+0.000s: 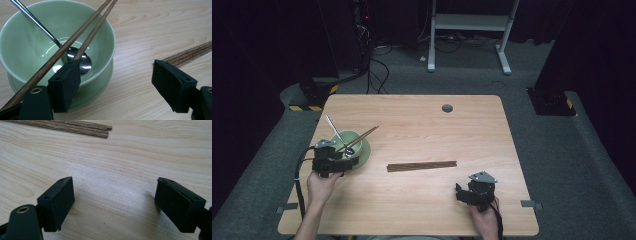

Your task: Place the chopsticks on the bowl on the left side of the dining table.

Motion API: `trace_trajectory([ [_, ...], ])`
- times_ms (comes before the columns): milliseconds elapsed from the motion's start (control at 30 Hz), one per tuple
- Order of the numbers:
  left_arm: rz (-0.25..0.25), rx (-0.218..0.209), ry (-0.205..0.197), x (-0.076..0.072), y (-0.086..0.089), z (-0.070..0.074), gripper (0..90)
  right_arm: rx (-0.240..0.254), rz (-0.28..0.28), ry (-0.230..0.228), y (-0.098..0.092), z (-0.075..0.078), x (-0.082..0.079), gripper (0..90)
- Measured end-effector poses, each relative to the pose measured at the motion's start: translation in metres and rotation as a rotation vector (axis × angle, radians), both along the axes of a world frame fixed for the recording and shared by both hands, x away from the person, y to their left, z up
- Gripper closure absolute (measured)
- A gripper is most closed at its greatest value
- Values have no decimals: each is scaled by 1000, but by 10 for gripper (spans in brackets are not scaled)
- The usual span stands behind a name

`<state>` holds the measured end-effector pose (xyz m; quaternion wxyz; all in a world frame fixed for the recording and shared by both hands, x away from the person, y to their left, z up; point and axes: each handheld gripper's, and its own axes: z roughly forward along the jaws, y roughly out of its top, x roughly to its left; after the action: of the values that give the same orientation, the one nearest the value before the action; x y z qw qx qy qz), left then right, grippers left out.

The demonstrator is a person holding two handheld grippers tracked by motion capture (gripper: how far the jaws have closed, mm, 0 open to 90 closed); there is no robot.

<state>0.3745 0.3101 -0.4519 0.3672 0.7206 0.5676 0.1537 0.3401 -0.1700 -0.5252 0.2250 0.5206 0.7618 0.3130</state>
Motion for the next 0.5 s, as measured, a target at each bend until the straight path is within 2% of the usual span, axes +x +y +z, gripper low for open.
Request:
trace_trajectory([
  [500, 35, 8, 0, 2, 8, -2, 243, 0, 0, 0, 0, 0, 0, 158],
])
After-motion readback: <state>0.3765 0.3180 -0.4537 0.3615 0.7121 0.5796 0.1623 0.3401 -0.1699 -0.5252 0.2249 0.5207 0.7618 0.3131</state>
